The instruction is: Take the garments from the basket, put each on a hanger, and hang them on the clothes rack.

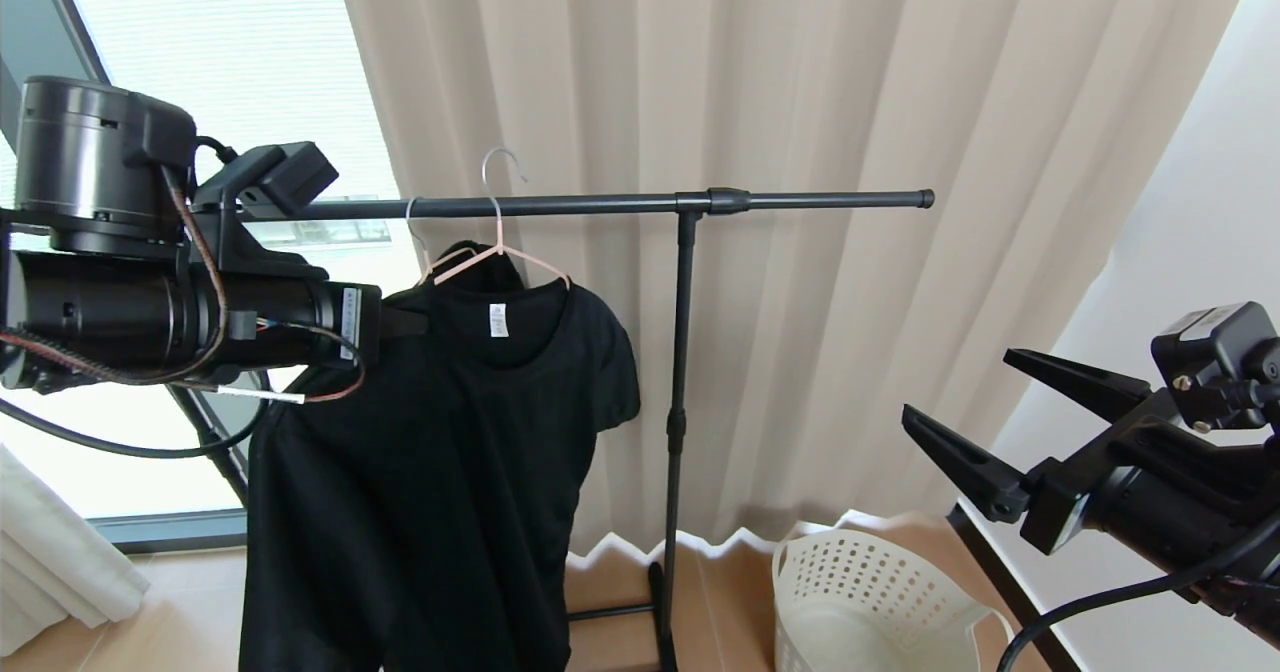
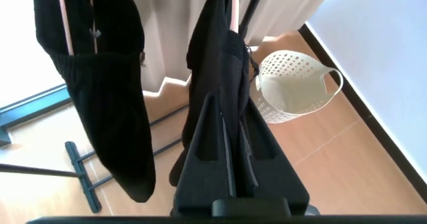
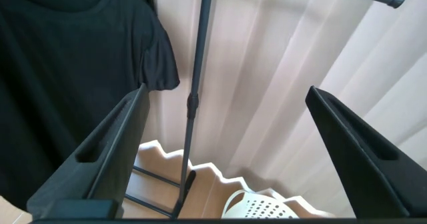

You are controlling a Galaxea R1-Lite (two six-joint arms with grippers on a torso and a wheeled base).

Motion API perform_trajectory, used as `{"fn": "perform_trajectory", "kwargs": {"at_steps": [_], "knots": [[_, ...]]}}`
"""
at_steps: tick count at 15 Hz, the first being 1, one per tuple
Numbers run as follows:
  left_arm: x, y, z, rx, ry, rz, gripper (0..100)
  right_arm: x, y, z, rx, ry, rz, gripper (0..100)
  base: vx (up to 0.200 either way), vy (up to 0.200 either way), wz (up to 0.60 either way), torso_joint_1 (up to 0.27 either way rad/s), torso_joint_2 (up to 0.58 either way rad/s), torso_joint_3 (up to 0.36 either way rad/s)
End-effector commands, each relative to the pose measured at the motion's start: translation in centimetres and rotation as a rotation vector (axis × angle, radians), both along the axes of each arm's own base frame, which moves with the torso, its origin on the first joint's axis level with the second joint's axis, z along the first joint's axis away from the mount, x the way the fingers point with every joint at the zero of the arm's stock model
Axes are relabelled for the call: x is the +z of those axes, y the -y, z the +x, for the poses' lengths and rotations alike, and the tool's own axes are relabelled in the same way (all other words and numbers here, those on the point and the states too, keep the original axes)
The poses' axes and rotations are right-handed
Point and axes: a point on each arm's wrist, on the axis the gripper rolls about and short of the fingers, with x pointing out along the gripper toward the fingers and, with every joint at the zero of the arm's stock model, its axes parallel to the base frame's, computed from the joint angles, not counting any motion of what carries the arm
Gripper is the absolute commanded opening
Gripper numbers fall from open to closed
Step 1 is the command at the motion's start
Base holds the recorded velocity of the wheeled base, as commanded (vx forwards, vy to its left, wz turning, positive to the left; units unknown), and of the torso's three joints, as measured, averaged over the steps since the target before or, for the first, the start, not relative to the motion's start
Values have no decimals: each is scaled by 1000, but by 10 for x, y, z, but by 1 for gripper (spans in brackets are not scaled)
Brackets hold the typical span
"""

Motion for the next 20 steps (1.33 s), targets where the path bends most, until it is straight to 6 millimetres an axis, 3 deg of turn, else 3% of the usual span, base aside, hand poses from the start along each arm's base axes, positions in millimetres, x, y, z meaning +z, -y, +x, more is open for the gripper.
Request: {"fn": "perform_trajectory", "kwargs": {"at_steps": [1, 4, 7, 8, 11, 20], "knots": [[-6, 9, 18, 6, -26, 4, 0, 0, 0, 0, 0, -1, -1, 100, 0, 0, 0, 0, 0, 0], [-9, 17, 44, 42, -39, -12, 0, 0, 0, 0, 0, -1, -1, 100, 0, 0, 0, 0, 0, 0], [-12, 20, 56, 49, -49, -23, 0, 0, 0, 1, -3, -1, -1, 100, 0, 0, 0, 0, 0, 0], [-19, 25, 74, 63, -70, -41, 0, 0, 0, 0, -4, 3, 0, 100, 0, 0, 0, 0, 0, 0], [-19, 29, 89, 75, -67, -64, 0, -1, 1, 0, -7, -2, -4, 100, 0, 0, 0, 0, 0, 0], [-34, 34, 103, 91, -102, -63, 0, -2, 1, -1, -9, -4, -7, 100, 0, 0, 0, 0, 0, 0]]}}
